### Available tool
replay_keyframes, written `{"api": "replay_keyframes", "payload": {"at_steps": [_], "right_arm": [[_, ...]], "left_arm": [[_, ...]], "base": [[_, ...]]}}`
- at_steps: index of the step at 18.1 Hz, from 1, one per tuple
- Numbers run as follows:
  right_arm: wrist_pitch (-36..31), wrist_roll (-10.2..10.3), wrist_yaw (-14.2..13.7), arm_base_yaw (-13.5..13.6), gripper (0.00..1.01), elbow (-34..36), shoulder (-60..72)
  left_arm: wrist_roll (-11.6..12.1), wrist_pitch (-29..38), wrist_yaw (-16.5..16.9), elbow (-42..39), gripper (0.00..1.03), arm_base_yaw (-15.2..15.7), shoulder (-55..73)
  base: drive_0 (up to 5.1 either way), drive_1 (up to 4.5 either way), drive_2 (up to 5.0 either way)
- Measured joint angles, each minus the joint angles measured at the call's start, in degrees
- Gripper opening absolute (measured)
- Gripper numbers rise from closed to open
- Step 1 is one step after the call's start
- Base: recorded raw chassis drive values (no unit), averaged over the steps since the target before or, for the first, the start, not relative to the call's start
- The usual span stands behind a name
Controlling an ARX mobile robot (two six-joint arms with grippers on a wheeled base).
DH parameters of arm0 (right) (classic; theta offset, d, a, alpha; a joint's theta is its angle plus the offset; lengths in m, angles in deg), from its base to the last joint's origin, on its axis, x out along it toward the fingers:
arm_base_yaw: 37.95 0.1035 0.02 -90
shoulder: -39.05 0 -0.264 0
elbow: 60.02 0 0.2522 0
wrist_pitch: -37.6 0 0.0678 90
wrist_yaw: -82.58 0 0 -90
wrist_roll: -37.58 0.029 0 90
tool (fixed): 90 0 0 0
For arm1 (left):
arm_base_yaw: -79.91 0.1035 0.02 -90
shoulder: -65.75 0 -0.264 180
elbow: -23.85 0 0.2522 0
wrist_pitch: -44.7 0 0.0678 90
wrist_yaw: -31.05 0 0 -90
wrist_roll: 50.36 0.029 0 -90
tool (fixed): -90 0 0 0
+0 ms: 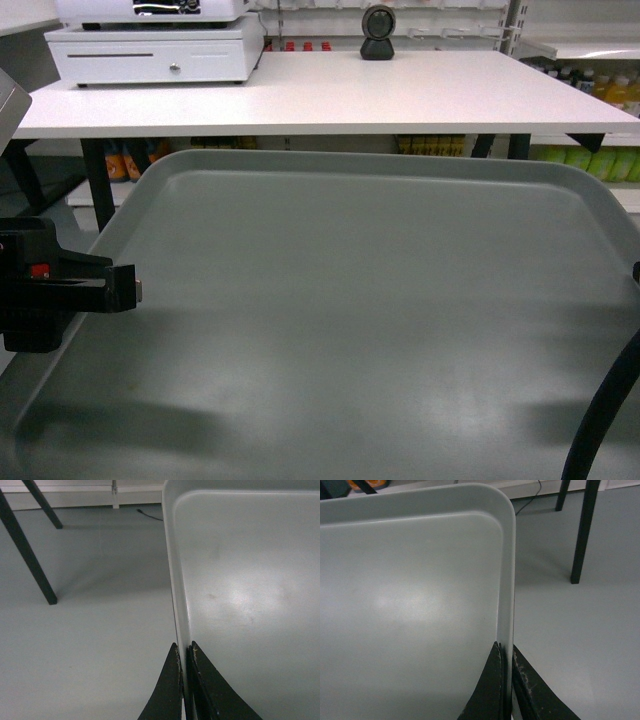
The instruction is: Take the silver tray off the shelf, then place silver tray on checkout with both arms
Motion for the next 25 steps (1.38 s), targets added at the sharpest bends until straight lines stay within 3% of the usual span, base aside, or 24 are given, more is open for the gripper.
{"api": "replay_keyframes", "payload": {"at_steps": [4, 25], "right_arm": [[0.0, 0.0, 0.2, 0.0, 0.03, 0.0, 0.0], [0.1, 0.0, 0.0, 0.0, 0.03, 0.0, 0.1]], "left_arm": [[0.0, 0.0, 0.1, 0.0, 0.03, 0.1, 0.0], [0.0, 0.0, 0.1, 0.0, 0.03, 0.1, 0.0]], "base": [[-0.1, -0.08, -0.1], [0.0, 4.09, -4.1]]}}
